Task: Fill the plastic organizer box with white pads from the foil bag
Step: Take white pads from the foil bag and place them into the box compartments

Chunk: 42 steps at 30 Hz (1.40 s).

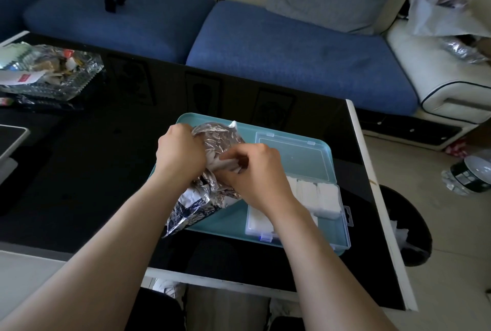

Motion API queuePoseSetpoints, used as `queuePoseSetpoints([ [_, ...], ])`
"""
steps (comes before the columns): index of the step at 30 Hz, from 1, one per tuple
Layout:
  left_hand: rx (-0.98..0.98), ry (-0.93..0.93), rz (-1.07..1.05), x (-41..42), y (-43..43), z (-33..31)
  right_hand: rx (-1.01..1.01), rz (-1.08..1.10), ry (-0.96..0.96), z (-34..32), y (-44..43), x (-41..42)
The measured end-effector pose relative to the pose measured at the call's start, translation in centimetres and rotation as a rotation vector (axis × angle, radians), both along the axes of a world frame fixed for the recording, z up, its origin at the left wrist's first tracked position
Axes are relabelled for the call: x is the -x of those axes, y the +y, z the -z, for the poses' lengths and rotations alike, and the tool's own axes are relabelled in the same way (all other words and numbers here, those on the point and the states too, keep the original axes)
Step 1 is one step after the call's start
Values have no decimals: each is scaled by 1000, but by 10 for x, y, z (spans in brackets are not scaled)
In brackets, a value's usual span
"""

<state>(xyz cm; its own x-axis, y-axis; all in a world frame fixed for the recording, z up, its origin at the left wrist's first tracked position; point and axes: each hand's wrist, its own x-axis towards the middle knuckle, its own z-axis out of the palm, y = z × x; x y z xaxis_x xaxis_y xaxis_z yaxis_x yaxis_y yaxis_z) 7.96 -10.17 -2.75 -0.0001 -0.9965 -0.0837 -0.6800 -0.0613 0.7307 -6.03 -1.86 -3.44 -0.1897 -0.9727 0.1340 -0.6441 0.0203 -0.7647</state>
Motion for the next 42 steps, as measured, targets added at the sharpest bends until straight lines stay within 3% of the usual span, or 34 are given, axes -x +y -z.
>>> queuePoseSetpoints([
  [6, -29, 43, -19, 5, 4, -5, -67, -75, 73, -1, 7, 14],
  [11, -311, 371, 16, 8, 1, -9, 8, 28, -19, 1, 10, 21],
  [14, -426, 372, 85, 10, 4, -12, 52, 75, -15, 5, 10, 26],
  [17, -406, 286, 85, 11, 3, -9, 41, 18, -9, 0, 11, 28],
  [22, -336, 141, 122, 8, 3, -4, -142, -78, -54, -4, 12, 21],
  [30, -195, 159, 38, 3, 2, 1, -148, -1, -36, 4, 7, 13],
  [39, -133, 209, 58, 7, 8, -8, -193, 187, -216, 11, -7, -3],
  [42, -128, 217, 45, 8, 8, -10, -214, 164, -139, 9, -8, 0],
])
